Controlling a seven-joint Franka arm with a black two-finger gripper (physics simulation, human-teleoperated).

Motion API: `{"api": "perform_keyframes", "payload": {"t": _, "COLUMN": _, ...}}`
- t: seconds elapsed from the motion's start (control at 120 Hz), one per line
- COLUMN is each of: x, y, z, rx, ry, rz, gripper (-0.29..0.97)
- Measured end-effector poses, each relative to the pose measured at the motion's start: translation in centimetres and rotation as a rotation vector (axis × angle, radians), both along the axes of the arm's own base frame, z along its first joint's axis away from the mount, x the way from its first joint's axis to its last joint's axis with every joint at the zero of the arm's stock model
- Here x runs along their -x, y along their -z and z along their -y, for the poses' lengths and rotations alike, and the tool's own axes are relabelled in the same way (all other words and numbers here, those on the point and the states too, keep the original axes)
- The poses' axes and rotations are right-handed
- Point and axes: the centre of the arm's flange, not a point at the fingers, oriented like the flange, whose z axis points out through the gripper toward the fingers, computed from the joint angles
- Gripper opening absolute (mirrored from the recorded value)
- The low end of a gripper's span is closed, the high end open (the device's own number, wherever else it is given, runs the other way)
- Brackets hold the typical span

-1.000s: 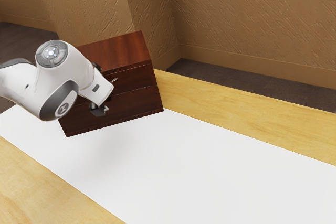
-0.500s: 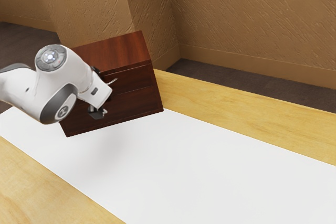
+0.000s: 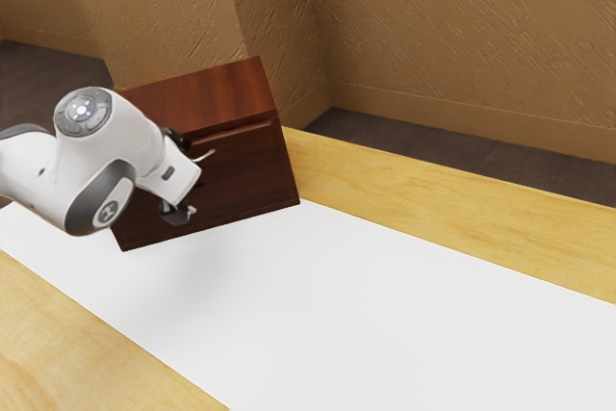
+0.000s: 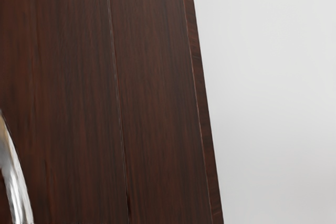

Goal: Pull the drawer handle with one arm to open the drawer

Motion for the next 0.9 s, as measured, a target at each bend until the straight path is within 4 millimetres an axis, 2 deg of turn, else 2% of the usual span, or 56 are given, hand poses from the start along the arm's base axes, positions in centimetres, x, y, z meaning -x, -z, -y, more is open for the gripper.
{"api": "perform_keyframes", "payload": {"t": 0.233, "x": 1.0, "y": -0.4, "z": 1.1, "rx": 0.027, "ry": 0.010, "rz": 0.009, "gripper": 0.66}}
{"api": "perform_keyframes", "payload": {"t": 0.433, "x": 2.3, "y": -0.8, "z": 2.4, "rx": 0.049, "ry": 0.028, "rz": 0.019, "gripper": 0.62}}
{"api": "perform_keyframes", "payload": {"t": 0.642, "x": 3.6, "y": -0.6, "z": 4.0, "rx": 0.067, "ry": 0.049, "rz": 0.017, "gripper": 0.67}}
{"api": "perform_keyframes", "payload": {"t": 0.825, "x": 4.7, "y": -1.0, "z": 5.0, "rx": 0.080, "ry": 0.064, "rz": 0.028, "gripper": 0.67}}
{"api": "perform_keyframes", "payload": {"t": 0.9, "x": 5.3, "y": -1.1, "z": 5.7, "rx": 0.088, "ry": 0.072, "rz": 0.031, "gripper": 0.64}}
